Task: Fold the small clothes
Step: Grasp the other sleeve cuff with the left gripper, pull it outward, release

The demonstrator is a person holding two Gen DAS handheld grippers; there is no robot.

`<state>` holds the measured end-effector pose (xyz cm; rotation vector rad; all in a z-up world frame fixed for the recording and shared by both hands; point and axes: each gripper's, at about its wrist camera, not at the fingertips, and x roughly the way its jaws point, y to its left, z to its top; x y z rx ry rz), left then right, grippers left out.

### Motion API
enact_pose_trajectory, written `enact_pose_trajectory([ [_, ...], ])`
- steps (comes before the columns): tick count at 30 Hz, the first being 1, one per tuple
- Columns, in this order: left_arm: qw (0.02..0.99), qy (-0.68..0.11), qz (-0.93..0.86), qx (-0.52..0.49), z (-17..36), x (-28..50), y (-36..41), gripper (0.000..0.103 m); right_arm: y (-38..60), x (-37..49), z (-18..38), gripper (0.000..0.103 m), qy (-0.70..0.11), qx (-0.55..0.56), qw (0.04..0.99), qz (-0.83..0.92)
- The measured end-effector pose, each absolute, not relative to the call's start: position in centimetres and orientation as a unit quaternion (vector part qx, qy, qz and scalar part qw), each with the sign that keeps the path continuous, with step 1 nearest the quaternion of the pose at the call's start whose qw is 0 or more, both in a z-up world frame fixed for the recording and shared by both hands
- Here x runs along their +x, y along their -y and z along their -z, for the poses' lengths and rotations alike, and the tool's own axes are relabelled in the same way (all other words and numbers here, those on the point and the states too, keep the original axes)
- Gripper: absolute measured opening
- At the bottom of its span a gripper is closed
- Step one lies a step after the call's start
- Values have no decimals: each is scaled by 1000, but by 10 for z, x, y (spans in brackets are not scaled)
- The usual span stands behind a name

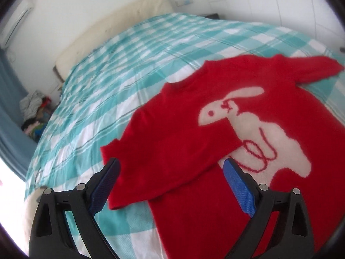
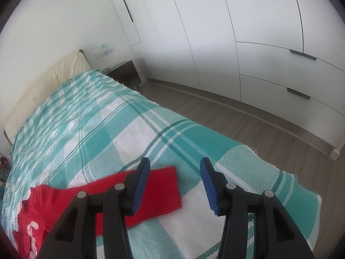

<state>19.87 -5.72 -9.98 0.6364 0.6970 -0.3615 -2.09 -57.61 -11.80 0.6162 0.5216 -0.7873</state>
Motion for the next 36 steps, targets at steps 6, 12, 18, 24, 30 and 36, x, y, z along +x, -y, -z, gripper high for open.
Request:
enact_pose_trajectory([
  [6, 826, -371, 222, 361, 148, 224, 90, 84, 582, -25, 123, 48, -245, 317, 839, 367],
  [12, 845, -389, 231, 283, 145, 241, 88, 7, 578, -15, 123, 48, -251, 308, 845, 359],
  [18, 924, -358, 127, 52, 67, 251, -34, 6, 572, -10, 123, 48, -257, 293, 851, 353],
  [24, 921, -348, -120, -131, 46, 240, -221, 6, 571, -8, 120, 48, -251, 296, 854, 346],
  [30, 859, -415, -228, -193, 113, 223, -289, 6, 563, -4, 120, 48, -258, 281, 859, 342],
  [36, 829, -459, -250, -199, 156, 213, -295, 6, 564, -2, 122, 48, -264, 277, 858, 344],
])
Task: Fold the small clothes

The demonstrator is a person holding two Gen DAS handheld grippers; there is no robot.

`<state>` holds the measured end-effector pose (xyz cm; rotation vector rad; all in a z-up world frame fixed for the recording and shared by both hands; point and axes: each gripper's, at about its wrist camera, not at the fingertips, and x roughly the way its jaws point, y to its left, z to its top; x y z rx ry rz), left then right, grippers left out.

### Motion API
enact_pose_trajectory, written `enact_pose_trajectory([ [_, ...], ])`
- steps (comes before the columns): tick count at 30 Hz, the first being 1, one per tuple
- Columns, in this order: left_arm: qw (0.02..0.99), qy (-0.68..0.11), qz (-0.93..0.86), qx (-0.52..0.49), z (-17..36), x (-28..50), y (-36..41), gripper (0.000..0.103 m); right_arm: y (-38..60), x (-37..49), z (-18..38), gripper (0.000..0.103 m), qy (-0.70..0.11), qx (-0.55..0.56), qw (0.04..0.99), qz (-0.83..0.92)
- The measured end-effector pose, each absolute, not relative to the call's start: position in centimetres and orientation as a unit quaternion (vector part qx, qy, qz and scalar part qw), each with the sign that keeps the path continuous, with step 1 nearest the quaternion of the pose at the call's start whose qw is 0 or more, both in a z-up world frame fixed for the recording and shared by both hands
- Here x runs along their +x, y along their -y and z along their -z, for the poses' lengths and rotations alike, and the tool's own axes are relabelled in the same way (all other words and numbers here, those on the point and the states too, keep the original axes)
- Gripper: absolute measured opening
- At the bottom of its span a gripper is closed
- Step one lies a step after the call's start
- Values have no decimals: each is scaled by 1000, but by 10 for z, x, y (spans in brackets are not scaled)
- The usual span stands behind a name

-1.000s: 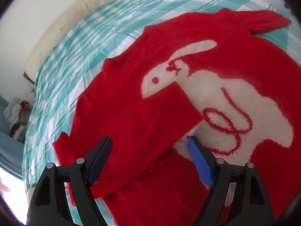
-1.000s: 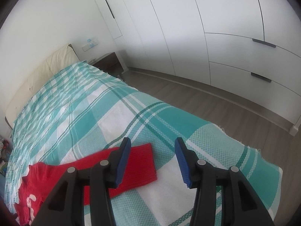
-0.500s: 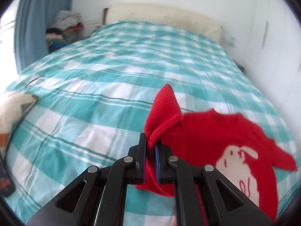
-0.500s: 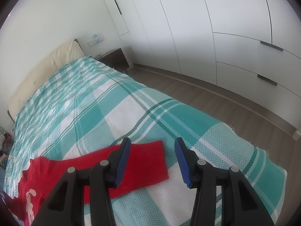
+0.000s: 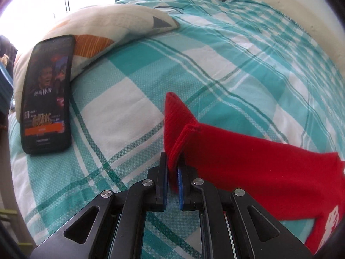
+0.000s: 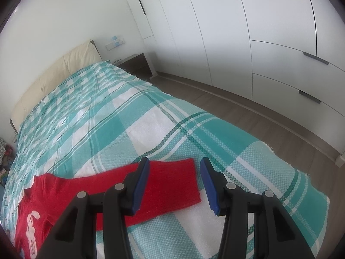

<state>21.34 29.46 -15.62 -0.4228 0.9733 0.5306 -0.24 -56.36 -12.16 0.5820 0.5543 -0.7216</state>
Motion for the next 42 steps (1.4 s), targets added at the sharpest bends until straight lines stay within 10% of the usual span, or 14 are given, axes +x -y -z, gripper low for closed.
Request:
enact_pose_trajectory([
  [16, 826, -462, -254, -199, 157, 203, -303, 13, 566, -2, 123, 48, -267, 280, 856, 343],
  [21, 826, -447, -301, -166, 146, 193, -302, 66, 565, -3, 122, 50, -263, 281, 857, 343],
  [42, 939, -308, -152, 4, 83, 176, -170, 94, 567, -9, 115, 54, -240, 277, 857, 362],
])
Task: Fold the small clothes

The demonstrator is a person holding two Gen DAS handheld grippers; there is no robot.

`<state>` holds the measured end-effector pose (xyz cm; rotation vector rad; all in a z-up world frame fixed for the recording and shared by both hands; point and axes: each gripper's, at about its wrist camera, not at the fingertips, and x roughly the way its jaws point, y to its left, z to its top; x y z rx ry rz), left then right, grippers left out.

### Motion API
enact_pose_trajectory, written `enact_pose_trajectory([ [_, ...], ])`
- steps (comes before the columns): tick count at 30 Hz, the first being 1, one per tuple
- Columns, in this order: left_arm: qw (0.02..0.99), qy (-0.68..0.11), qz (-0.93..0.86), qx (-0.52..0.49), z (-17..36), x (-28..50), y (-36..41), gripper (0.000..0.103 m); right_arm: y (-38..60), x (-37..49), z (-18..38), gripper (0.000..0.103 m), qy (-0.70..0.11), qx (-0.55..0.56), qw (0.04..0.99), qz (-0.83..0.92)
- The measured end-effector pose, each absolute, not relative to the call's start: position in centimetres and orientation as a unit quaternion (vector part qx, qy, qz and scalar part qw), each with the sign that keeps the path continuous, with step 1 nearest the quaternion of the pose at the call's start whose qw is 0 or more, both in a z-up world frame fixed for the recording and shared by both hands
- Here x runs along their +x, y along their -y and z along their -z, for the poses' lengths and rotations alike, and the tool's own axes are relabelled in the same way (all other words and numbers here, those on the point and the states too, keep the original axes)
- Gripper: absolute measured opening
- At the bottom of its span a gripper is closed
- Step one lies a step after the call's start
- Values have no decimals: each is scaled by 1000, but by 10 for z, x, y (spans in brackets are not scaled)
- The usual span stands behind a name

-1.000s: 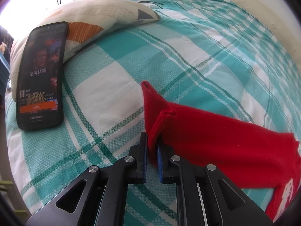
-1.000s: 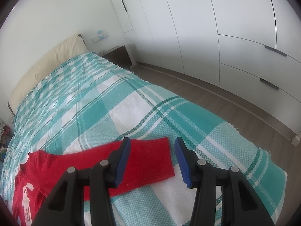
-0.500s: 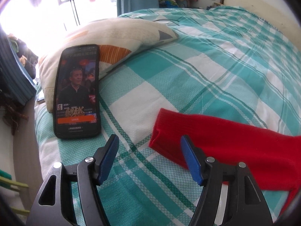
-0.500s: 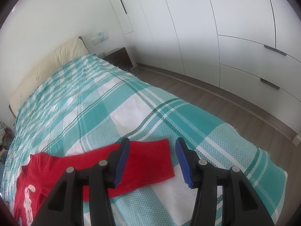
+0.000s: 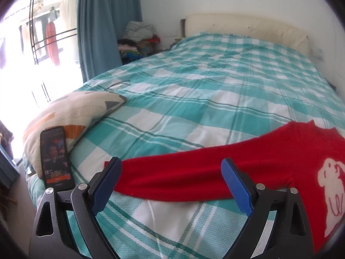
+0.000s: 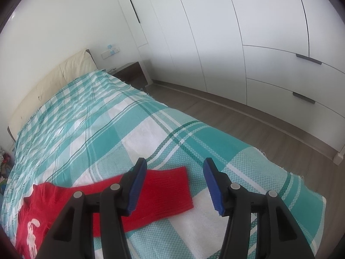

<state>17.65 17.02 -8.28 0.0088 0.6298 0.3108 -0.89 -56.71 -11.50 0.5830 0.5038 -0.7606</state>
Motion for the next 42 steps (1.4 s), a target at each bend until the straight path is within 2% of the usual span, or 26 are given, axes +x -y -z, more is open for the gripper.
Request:
enact_pose_trajectory([
  [6, 936, -341, -85, 33, 98, 189, -141, 95, 565, -7, 114, 54, -241, 269, 860, 360],
  [16, 930, -358, -80, 8, 104, 192, -142, 95, 567, -11, 115, 54, -238, 278, 857, 363],
  [37, 933, -347, -91, 10, 101, 191, -142, 95, 563, -6, 113, 55, -232, 268, 867, 350],
  [42, 932, -350, -91, 3, 101, 191, -144, 95, 564, -1, 119, 55, -243, 297, 874, 299],
])
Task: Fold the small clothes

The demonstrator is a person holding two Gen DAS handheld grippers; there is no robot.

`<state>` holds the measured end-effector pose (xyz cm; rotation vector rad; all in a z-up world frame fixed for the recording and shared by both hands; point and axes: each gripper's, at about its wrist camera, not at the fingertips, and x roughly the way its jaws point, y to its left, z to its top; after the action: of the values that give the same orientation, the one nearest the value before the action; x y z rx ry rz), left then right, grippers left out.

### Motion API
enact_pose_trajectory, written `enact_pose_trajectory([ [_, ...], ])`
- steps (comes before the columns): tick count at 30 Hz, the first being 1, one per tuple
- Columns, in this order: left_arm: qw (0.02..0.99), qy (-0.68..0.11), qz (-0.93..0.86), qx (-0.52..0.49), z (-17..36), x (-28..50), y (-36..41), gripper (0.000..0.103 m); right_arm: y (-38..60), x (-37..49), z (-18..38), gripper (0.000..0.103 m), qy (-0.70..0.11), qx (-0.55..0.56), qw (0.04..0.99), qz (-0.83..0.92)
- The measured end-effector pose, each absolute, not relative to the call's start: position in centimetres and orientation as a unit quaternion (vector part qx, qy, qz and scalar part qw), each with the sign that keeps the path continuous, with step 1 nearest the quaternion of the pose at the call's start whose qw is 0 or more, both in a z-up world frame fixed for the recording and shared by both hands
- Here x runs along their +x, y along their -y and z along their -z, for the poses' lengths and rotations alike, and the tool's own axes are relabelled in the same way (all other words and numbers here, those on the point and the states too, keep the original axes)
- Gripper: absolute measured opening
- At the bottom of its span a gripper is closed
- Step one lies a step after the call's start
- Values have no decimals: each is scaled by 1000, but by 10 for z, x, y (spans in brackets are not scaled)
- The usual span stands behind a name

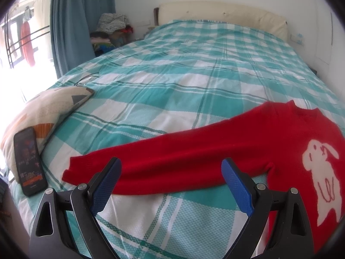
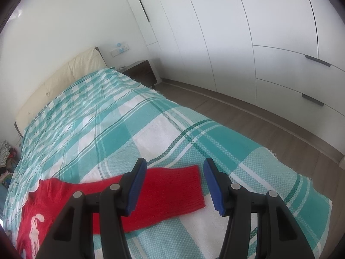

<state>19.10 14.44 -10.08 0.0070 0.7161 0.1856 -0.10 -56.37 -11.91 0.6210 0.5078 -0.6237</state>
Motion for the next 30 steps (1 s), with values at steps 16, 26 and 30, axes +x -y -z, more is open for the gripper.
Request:
enact_pose_trajectory([
  [16, 930, -355, -95, -16, 98, 191, -154, 95, 573, -27, 172, 55, -216, 512, 811, 181],
  [26, 926, -364, -96, 5, 103, 194, -146, 95, 595, -9, 188, 51, -219, 536, 787, 213],
  [30, 924, -369, -98, 8, 105, 196, -145, 95, 603, 3, 198, 27, -219, 547, 776, 224],
])
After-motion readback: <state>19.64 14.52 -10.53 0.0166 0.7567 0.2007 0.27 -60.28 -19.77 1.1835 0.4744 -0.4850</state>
